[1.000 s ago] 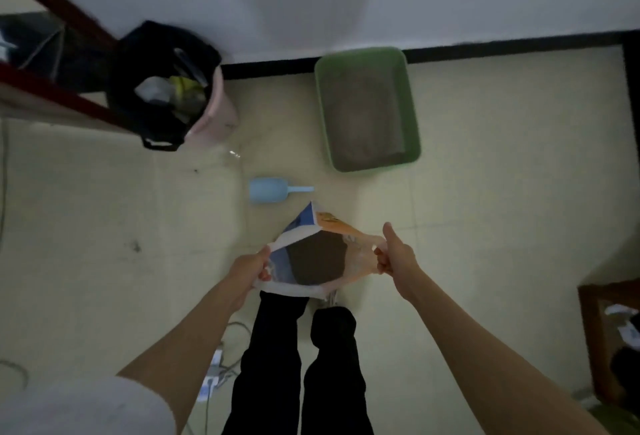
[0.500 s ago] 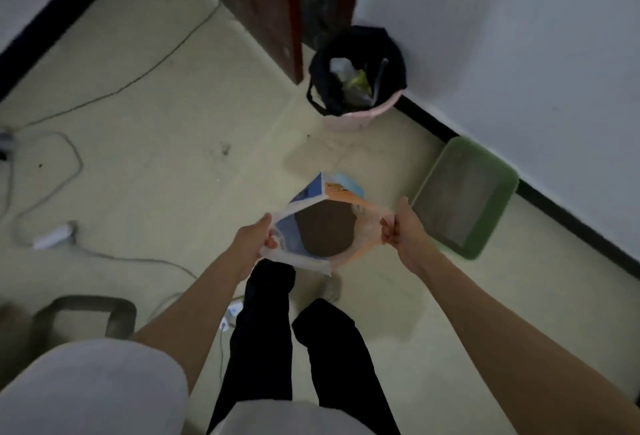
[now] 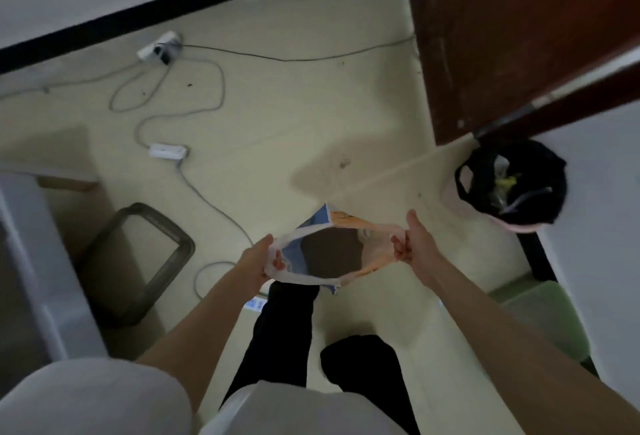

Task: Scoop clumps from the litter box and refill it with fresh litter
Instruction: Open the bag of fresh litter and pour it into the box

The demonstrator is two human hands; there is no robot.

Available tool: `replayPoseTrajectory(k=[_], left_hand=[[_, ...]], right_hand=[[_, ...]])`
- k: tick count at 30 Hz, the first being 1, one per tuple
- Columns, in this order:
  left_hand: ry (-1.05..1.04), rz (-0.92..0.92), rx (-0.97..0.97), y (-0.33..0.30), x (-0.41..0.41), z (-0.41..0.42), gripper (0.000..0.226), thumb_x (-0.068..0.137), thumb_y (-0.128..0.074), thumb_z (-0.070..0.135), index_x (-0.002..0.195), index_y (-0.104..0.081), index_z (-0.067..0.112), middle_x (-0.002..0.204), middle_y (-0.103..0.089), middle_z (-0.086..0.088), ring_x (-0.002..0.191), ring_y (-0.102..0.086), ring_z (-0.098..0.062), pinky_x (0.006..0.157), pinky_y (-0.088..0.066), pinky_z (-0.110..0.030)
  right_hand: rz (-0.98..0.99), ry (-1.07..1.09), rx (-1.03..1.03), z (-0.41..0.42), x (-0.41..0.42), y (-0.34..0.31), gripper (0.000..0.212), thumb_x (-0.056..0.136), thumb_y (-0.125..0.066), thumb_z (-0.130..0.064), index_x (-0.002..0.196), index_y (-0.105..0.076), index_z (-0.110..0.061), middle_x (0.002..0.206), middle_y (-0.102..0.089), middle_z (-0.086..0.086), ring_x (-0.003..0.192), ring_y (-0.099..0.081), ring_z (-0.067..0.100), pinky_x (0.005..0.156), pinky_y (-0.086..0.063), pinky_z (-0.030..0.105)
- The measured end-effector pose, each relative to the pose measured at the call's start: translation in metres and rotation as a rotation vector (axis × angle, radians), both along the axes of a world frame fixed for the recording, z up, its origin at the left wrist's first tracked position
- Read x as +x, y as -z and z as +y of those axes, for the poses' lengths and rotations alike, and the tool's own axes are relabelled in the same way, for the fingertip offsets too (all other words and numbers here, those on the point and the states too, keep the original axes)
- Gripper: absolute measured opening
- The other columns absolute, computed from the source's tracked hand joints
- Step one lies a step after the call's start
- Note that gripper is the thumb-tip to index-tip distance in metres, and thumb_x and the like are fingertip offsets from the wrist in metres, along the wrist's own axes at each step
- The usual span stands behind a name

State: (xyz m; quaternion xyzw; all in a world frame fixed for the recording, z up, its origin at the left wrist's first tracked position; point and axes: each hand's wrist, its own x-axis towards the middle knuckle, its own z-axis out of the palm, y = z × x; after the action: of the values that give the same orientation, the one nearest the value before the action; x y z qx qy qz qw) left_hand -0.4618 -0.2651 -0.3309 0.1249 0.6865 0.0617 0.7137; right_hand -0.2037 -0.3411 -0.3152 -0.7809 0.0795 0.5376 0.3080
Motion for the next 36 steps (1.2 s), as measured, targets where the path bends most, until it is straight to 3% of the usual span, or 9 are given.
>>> replayPoseTrajectory(k=[3,6,10,14,17,22,27,33,36], left_hand=[[-0.123,0.020,0.007,-0.011,-0.046,0.041,0.033,0.100,-0.038,0.026,0.077,-0.053,0.007,0.058,-0.056,-0.009,0.057,-0.053,-0.018,0.061,-0.041,-0.028],[-0.259,0.019,0.017,-0.027,-0.084,0.090,0.032,0.100,-0.038,0.027,0.080,-0.053,0.007,0.042,-0.056,-0.003,0.046,-0.054,-0.015,0.060,-0.039,-0.027],[-0.391,0.027,0.061,-0.048,-0.121,0.160,0.027,0.099,-0.041,0.029,0.096,-0.054,0.005,0.070,-0.053,-0.013,0.050,-0.054,-0.017,0.060,-0.041,-0.027],[-0.475,0.053,0.078,-0.064,-0.156,0.222,0.037,0.095,-0.046,0.038,0.093,-0.059,0.003,0.083,-0.059,-0.017,0.074,-0.057,-0.025,0.077,-0.047,-0.034],[-0.503,0.058,0.150,-0.074,-0.179,0.266,0.043,0.096,-0.039,0.041,0.086,-0.058,0.004,0.081,-0.054,-0.019,0.068,-0.054,-0.025,0.068,-0.045,-0.033],[-0.709,0.089,0.163,-0.076,-0.203,0.343,0.045,0.097,-0.037,0.040,0.104,-0.057,0.001,0.093,-0.056,-0.021,0.071,-0.055,-0.023,0.067,-0.046,-0.030],[-0.921,0.024,0.150,-0.073,-0.229,0.399,0.042,0.098,-0.038,0.034,0.101,-0.058,-0.002,0.078,-0.052,-0.017,0.061,-0.050,-0.020,0.055,-0.047,-0.025],[-0.922,-0.028,0.162,-0.066,-0.300,0.463,0.037,0.099,-0.036,0.037,0.112,-0.051,0.006,0.108,-0.045,-0.019,0.088,-0.049,-0.030,0.071,-0.046,-0.032],[-0.920,-0.031,0.141,-0.048,-0.356,0.492,0.032,0.096,-0.043,0.036,0.106,-0.053,0.007,0.096,-0.048,-0.018,0.074,-0.053,-0.024,0.061,-0.048,-0.027]], right_hand=[[0.009,-0.108,0.005,0.070,-0.036,-0.009,0.056,0.096,-0.036,-0.053,0.063,-0.053,-0.010,0.056,-0.046,0.005,0.041,-0.039,0.013,0.052,-0.037,0.026],[0.019,-0.247,0.014,0.143,-0.071,-0.023,0.057,0.096,-0.035,-0.053,0.064,-0.052,-0.009,0.053,-0.044,0.005,0.047,-0.038,0.017,0.056,-0.037,0.028],[-0.011,-0.435,0.051,0.238,-0.110,-0.043,0.059,0.096,-0.032,-0.055,0.061,-0.051,-0.011,0.053,-0.042,0.005,0.049,-0.040,0.020,0.060,-0.039,0.028],[-0.012,-0.600,0.113,0.339,-0.139,-0.058,0.055,0.095,-0.035,-0.055,0.063,-0.053,-0.014,0.055,-0.044,0.004,0.042,-0.040,0.015,0.052,-0.038,0.026],[-0.002,-0.741,0.168,0.422,-0.164,-0.072,0.054,0.096,-0.034,-0.053,0.061,-0.048,-0.015,0.056,-0.044,0.005,0.040,-0.039,0.014,0.060,-0.040,0.029],[-0.059,-1.051,0.188,0.550,-0.212,-0.080,0.056,0.095,-0.031,-0.053,0.060,-0.052,-0.015,0.056,-0.049,0.005,0.050,-0.045,0.019,0.076,-0.046,0.035],[-0.109,-1.291,0.177,0.650,-0.270,-0.088,0.057,0.094,-0.028,-0.059,0.065,-0.054,-0.016,0.059,-0.049,0.004,0.058,-0.048,0.020,0.075,-0.046,0.036],[-0.065,-1.413,0.187,0.736,-0.383,-0.091,0.060,0.098,-0.026,-0.052,0.109,-0.061,-0.004,0.064,-0.047,0.003,0.059,-0.044,0.015,0.072,-0.042,0.033],[-0.055,-1.477,0.207,0.767,-0.443,-0.088,0.050,0.101,-0.027,-0.044,0.085,-0.059,-0.009,0.056,-0.044,0.001,0.054,-0.041,0.013,0.062,-0.040,0.025]])
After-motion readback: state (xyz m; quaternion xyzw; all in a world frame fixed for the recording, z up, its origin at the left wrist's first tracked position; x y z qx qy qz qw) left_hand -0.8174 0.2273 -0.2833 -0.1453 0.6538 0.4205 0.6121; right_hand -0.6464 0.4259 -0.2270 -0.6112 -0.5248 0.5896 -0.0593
